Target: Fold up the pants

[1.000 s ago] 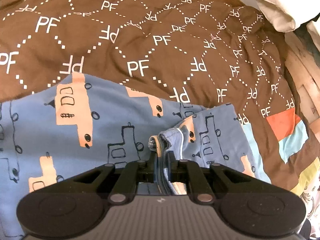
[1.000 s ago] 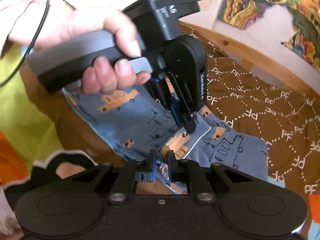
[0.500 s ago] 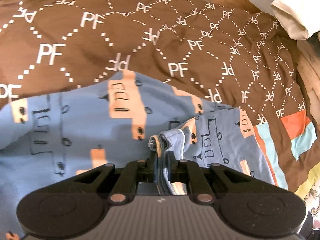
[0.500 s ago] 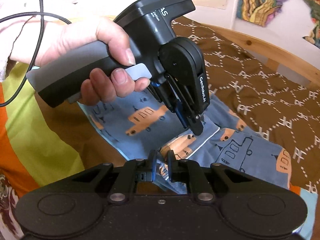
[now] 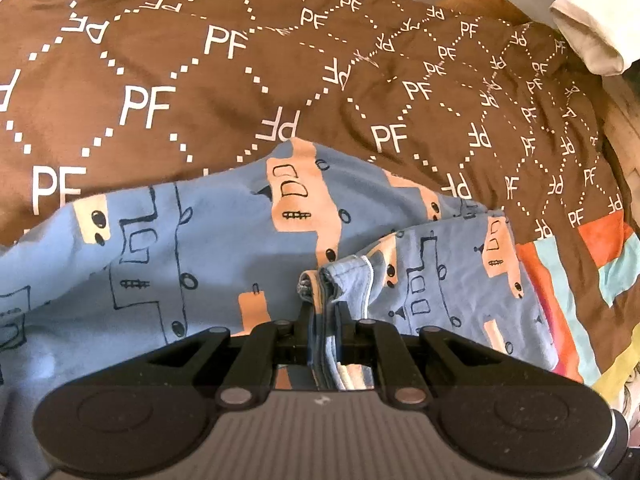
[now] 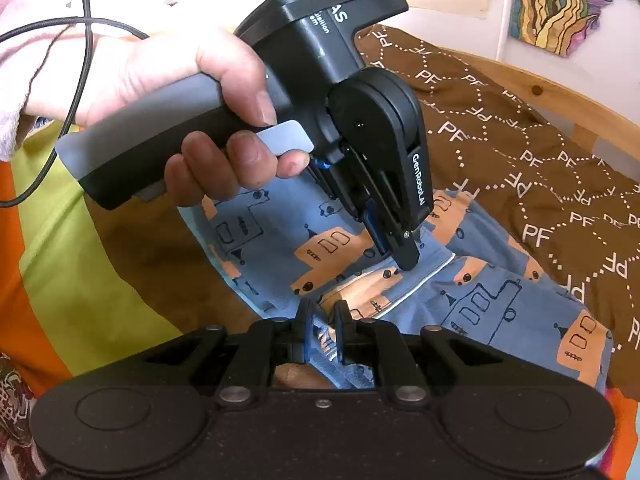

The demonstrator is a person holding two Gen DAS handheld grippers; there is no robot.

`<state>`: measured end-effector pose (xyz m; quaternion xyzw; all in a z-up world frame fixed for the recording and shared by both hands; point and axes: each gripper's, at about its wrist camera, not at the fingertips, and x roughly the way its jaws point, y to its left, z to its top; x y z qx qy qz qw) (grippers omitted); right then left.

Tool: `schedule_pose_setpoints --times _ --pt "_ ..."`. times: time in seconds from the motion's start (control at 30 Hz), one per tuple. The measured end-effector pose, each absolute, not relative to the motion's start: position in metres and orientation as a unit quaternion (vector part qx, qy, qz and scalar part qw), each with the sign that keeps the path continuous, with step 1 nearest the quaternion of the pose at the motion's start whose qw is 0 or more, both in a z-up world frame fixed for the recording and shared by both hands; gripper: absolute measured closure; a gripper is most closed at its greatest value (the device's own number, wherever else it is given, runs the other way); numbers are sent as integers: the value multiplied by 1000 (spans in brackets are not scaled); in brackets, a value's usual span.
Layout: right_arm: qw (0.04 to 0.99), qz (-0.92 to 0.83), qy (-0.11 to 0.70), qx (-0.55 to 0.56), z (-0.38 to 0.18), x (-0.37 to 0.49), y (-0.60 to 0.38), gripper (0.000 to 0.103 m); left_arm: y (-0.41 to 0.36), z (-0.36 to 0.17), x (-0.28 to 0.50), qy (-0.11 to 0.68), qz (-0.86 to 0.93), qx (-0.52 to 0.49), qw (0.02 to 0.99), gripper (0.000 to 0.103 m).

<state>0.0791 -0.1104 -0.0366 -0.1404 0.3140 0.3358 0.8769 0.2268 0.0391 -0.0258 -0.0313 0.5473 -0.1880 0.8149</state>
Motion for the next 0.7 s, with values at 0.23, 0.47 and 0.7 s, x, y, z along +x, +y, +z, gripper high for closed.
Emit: schedule_pose_setpoints --times 0.23,0.47,0.7 --pt "871 340 320 -152 -37 74 -115 71 40 -33 220 537 -186 -34 822 69" --pt "923 198 242 -225 -22 66 -173 8 31 -20 180 490 -93 -20 867 20" --pt "910 139 264 -289 -62 79 -210 2 4 -46 141 454 -9 69 888 14"
